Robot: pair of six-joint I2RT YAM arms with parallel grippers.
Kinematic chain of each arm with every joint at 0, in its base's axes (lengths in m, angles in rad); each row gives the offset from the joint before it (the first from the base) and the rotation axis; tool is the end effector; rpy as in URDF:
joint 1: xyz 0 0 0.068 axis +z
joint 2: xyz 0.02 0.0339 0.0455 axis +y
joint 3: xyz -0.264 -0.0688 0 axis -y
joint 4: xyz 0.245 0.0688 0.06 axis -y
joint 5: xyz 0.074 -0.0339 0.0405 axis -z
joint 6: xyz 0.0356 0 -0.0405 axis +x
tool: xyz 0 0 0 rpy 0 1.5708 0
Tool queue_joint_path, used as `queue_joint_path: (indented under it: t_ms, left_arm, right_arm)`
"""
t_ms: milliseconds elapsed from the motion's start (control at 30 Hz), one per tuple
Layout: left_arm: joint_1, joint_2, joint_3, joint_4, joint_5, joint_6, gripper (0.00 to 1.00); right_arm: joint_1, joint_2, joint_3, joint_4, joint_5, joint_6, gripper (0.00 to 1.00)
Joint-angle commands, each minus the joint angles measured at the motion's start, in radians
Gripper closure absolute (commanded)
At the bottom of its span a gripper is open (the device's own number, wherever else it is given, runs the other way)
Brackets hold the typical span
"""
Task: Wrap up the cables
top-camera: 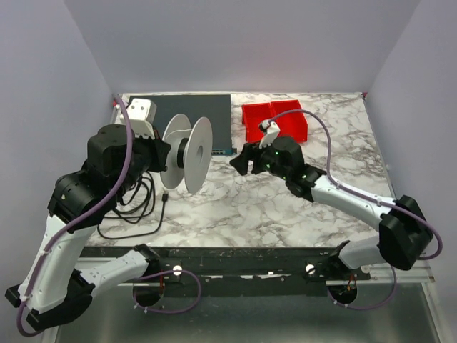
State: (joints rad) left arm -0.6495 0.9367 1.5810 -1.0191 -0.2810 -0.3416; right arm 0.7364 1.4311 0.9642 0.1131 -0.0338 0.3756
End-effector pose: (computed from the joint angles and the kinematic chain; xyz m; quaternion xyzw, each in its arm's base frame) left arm 0.1048 -0.0672 0.4817 0.0476 0.8207 -0.1633 0.5454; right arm 0.2450 0.2237 0.2803 -0.1567 0.8053 0.3134 0.4781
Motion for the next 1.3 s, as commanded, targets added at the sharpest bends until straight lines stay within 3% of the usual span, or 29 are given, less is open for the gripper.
queue_joint_path:
  t_ms: [0,133,333,1067,1167,1267]
  left_arm:
    - [-0.004,0.023,0.107,-0.003,-0.031,0.017,1.0]
    - [-0.004,0.046,0.153,-0.003,-0.028,-0.002,1.0]
    - [-0.005,0.08,0.2,-0.006,-0.03,-0.017,1.0]
    - [-0.005,0.139,0.251,0.03,-0.023,-0.066,1.0]
    - [-0.004,0.143,0.249,0.04,-0.034,-0.073,1.0]
    - [-0.005,0.137,0.229,0.065,-0.059,-0.084,1.0]
  right_arm:
    - [0.003,-0.085,-0.164,0.319,-0.165,0.073,0.22]
    - [0.018,-0.06,-0.228,0.483,-0.25,0.119,0.17]
    - [0.12,-0.005,-0.203,0.544,-0.216,0.107,0.16]
    - [0.245,0.12,-0.13,0.583,0.017,0.051,0.22]
    - [0.264,0.127,-0.135,0.597,0.059,0.065,0.31]
    - [0.281,0.13,-0.14,0.6,0.09,0.094,0.58]
